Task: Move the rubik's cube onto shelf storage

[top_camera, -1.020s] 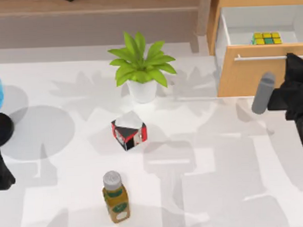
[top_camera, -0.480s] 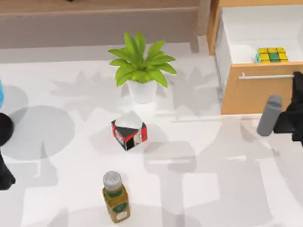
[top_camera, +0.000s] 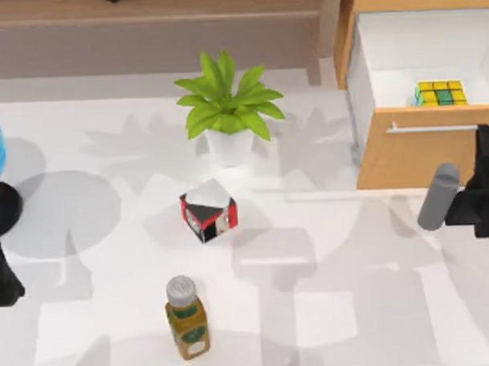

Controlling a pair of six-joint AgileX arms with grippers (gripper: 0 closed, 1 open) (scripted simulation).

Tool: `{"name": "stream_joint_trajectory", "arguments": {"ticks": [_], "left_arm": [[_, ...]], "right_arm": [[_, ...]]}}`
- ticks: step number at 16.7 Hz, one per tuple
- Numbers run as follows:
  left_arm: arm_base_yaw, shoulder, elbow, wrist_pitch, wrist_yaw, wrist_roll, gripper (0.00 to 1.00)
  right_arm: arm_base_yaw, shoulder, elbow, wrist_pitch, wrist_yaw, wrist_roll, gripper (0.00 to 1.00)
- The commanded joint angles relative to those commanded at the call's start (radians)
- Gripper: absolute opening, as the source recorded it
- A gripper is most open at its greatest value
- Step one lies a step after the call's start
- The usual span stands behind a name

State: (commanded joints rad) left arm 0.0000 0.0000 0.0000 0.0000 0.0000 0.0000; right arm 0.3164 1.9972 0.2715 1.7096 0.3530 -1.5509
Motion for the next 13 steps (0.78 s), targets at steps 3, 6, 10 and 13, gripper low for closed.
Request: {"name": "stream_joint_trajectory", "arguments": {"ticks": [3,6,10,13], "left_arm": [[0.000,0.000,0.000,0.000,0.000,0.000,1.00],[0.000,0.000,0.000,0.000,0.000,0.000,1.00],[0.000,0.000,0.000,0.000,0.000,0.000,1.00],[0.000,0.000,0.000,0.000,0.000,0.000,1.00]], "right_arm": [[0.000,0.000,0.000,0.000,0.000,0.000,0.38],[0.000,0.000,0.000,0.000,0.000,0.000,0.60],[0.000,0.000,0.000,0.000,0.000,0.000,0.90],[0.000,0.000,0.000,0.000,0.000,0.000,1.00]]}}
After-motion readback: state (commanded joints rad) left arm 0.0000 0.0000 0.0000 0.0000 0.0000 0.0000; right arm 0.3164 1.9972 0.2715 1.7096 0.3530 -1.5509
